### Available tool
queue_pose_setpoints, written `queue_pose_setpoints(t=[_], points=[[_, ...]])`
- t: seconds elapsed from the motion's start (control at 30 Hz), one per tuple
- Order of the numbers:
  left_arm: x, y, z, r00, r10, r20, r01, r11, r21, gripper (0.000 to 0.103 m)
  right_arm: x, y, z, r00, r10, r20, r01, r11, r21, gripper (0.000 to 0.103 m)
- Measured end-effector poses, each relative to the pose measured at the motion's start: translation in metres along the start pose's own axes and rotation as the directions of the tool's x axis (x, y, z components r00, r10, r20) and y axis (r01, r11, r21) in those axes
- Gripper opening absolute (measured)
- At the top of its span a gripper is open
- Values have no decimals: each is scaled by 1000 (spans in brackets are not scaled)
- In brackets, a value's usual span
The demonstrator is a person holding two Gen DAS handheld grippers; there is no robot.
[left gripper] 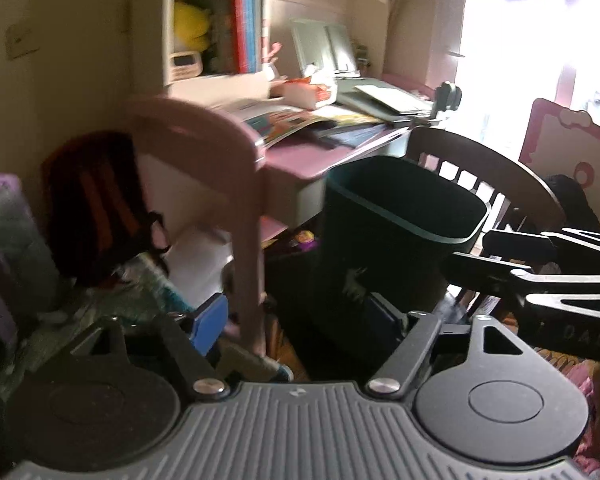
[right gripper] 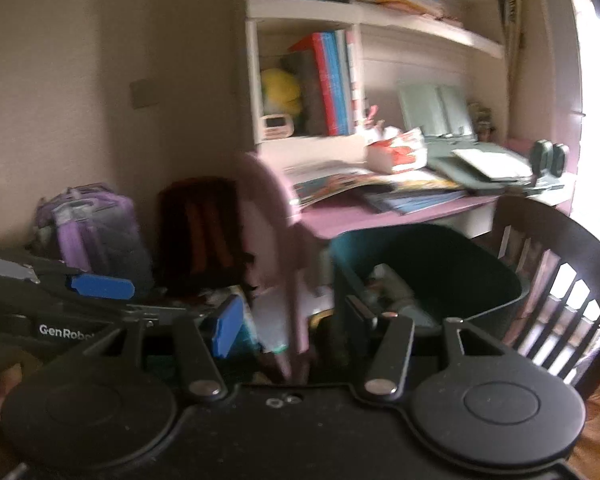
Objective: Collect trash
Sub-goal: 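Move both tools back down toward the trash under the quilt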
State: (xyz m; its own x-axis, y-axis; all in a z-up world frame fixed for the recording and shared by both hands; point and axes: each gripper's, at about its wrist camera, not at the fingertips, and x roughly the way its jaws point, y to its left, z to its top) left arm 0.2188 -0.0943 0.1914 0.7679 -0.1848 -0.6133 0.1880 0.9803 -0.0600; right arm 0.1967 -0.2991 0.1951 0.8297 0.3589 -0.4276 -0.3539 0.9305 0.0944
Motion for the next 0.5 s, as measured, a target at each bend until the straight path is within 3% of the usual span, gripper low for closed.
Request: queue_pose_setpoints(t=[0.2, 0.33, 0.5], points=[[-8, 55, -43, 999, 29, -29, -31, 998, -59, 86, 28, 39, -26, 995, 79, -62, -80, 997, -8, 56], [-2, 93, -75, 998, 50, -38, -54, 993, -106, 98, 56, 57, -51, 986, 135, -95, -133, 991, 27, 56], [19, 138, -124, 995, 81, -50, -89, 983, -160, 100, 97, 81, -94, 971, 193, -141, -190, 981, 36, 57]])
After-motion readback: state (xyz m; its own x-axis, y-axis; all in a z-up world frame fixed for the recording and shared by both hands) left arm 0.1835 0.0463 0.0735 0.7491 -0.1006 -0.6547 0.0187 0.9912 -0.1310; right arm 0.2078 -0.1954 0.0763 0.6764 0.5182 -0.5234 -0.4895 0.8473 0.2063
